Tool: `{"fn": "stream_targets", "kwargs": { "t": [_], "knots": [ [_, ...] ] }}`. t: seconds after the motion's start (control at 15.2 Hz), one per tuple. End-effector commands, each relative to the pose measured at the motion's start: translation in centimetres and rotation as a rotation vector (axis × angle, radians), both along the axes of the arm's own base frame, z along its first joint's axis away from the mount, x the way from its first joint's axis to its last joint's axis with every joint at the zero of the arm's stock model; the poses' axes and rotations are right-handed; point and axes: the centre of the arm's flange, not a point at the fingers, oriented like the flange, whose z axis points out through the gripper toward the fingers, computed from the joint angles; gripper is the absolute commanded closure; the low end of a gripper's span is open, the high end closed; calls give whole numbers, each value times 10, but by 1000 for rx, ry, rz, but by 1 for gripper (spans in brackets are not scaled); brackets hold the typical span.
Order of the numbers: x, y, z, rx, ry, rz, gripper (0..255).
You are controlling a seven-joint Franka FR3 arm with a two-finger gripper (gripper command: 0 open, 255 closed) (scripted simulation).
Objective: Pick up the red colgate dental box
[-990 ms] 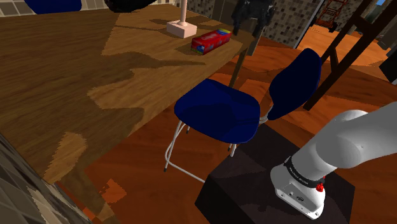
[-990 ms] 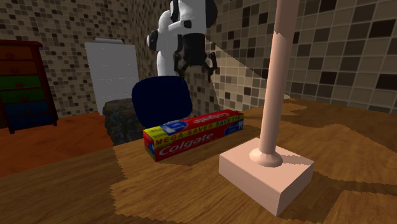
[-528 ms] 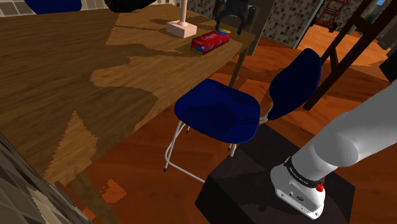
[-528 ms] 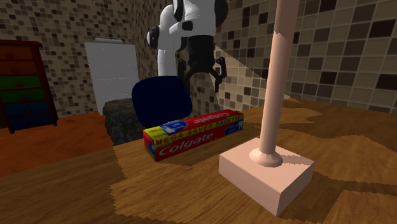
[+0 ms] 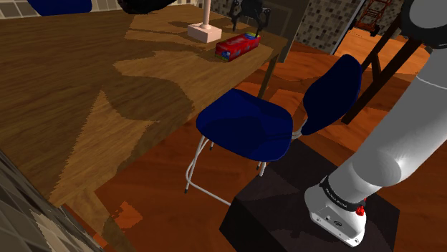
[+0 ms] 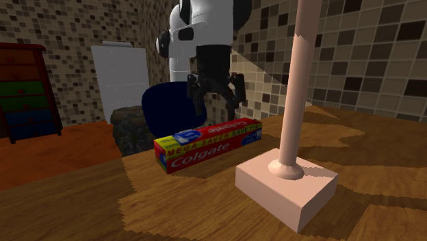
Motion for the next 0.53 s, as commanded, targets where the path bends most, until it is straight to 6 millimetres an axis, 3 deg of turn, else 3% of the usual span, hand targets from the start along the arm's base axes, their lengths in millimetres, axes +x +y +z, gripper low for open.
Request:
{"fn": "stream_targets", "kwargs": {
  "t": [0.0,0.46],
  "knots": [
    [19,-15,-5,4,9,-78,0],
    [19,-15,-42,4,9,-78,0]
  ]
}}
